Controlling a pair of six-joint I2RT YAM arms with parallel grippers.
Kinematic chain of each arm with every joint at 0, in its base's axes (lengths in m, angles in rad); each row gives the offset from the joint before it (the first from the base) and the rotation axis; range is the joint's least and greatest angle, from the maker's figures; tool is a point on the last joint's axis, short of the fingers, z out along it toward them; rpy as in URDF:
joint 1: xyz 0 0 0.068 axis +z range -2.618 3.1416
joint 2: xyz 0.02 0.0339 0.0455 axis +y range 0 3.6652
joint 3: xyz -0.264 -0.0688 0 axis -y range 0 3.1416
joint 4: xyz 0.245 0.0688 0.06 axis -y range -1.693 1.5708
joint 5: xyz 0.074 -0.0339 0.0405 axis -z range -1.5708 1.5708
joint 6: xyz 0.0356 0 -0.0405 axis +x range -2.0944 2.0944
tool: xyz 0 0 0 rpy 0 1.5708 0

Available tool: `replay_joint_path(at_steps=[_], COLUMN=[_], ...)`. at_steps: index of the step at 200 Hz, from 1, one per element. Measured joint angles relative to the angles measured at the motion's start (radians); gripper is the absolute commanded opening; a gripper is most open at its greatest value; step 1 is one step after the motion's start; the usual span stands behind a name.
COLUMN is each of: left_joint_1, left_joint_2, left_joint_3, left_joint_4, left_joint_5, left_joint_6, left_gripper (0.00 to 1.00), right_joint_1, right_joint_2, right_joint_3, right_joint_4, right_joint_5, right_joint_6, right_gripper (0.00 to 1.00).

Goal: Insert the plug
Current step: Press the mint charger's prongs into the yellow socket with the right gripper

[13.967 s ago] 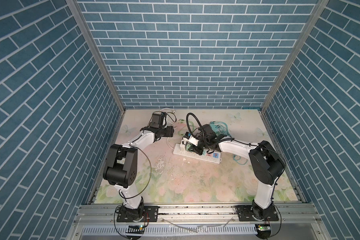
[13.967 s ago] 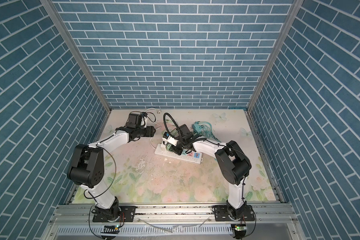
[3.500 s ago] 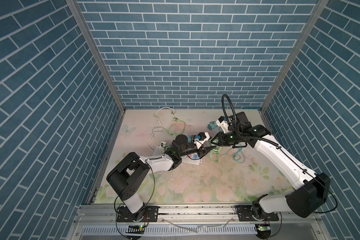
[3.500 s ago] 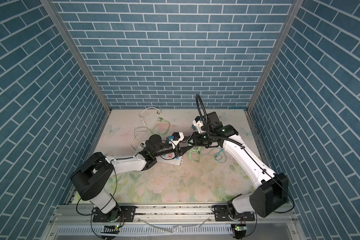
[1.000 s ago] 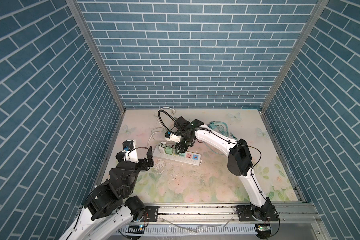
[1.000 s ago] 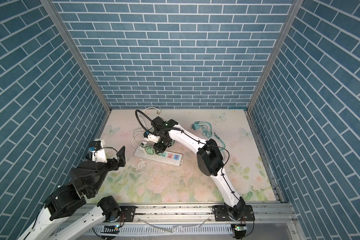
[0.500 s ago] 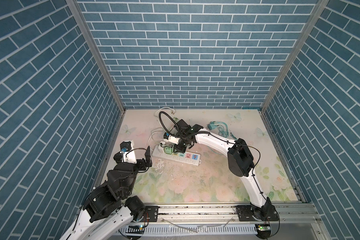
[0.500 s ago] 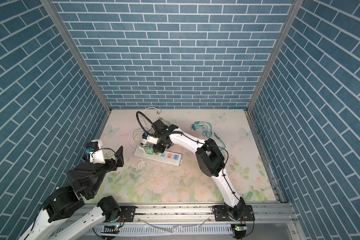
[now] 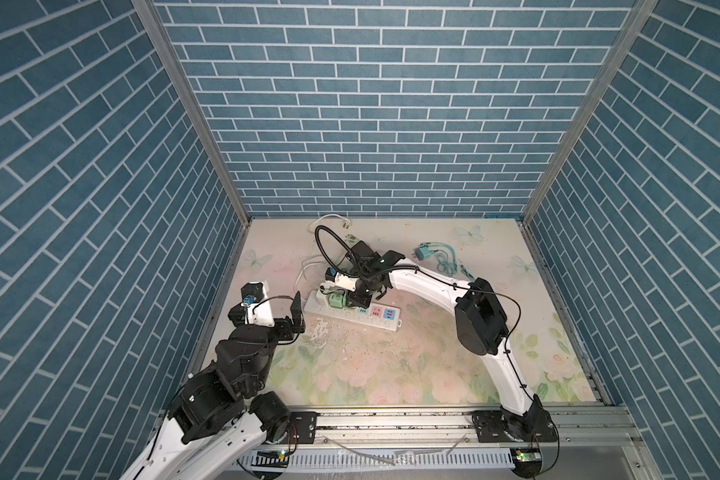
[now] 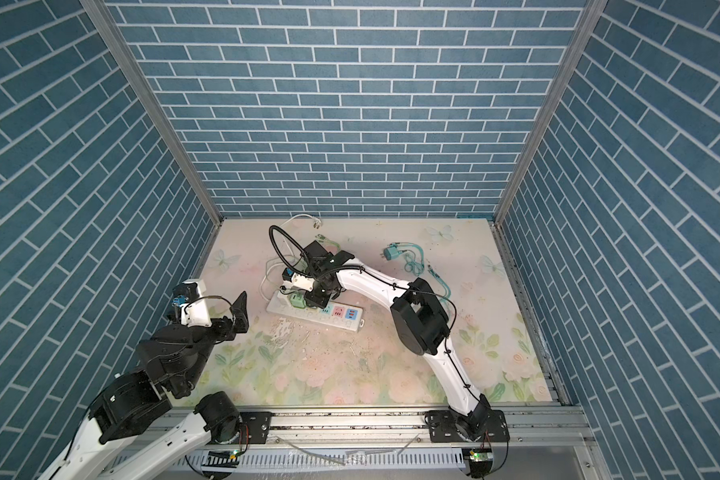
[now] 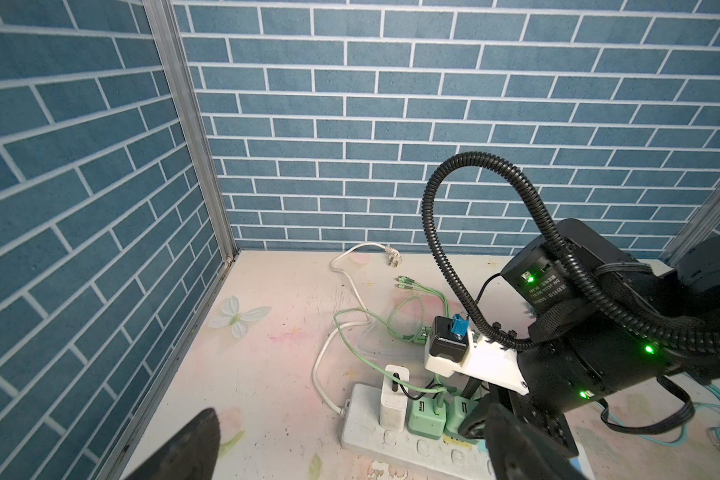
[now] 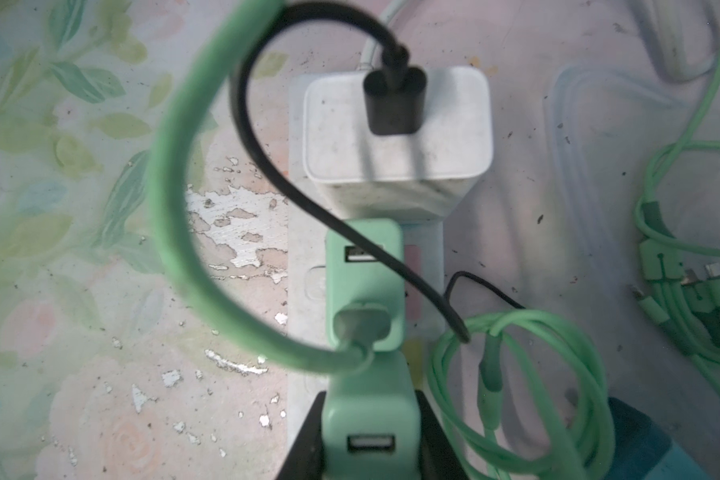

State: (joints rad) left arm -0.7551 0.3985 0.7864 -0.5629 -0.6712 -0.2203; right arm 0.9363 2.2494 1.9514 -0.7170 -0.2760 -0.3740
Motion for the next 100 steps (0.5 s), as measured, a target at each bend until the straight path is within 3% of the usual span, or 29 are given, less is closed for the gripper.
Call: replay_joint_path(at_steps=[100], left_joint_1=[0.000], left_joint_2=[-0.002], left_joint_3=[-0.009], left_joint_4=[0.003], left_joint_5=[0.000], left_joint_6=[0.000], left_gripper=[1.00], right_joint_1=[0.008], right_joint_2=[-0.002], right_joint_3=[0.000], right_joint_4=[0.003], right_joint_5=[0.063], right_joint_6=[0.000], right_gripper=[0.00])
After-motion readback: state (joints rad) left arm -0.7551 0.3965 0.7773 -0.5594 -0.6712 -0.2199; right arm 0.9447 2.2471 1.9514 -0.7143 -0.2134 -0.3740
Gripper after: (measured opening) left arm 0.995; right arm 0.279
